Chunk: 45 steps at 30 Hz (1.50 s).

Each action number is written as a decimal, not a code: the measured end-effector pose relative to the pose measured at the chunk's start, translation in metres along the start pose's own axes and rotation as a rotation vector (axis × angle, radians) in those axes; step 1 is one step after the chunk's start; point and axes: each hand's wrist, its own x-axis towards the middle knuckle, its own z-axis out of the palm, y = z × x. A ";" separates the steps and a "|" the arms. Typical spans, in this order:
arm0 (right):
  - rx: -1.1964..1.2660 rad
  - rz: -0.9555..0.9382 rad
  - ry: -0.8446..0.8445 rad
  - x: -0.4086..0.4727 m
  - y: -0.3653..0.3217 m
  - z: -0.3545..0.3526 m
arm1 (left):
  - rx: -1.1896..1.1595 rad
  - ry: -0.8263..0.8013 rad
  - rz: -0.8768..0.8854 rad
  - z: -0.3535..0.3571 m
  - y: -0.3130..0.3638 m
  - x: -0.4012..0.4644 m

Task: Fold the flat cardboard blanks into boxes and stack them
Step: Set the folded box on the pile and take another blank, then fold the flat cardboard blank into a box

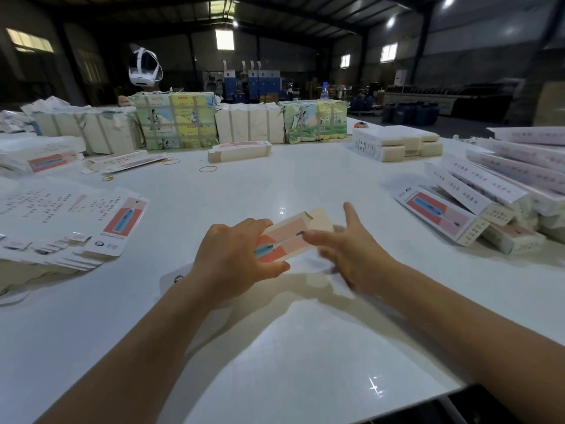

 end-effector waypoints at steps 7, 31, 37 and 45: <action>-0.331 -0.323 -0.011 -0.007 0.006 0.004 | -0.030 -0.029 -0.025 0.007 0.001 0.000; 0.037 -0.254 -0.084 -0.014 -0.001 0.011 | 0.004 0.171 0.013 0.013 -0.001 -0.003; -0.087 -0.330 -0.073 -0.016 0.001 0.013 | 0.026 0.174 0.017 0.011 0.002 -0.004; -0.528 -0.562 0.058 -0.023 0.003 0.010 | 0.044 0.162 0.024 0.013 0.010 -0.002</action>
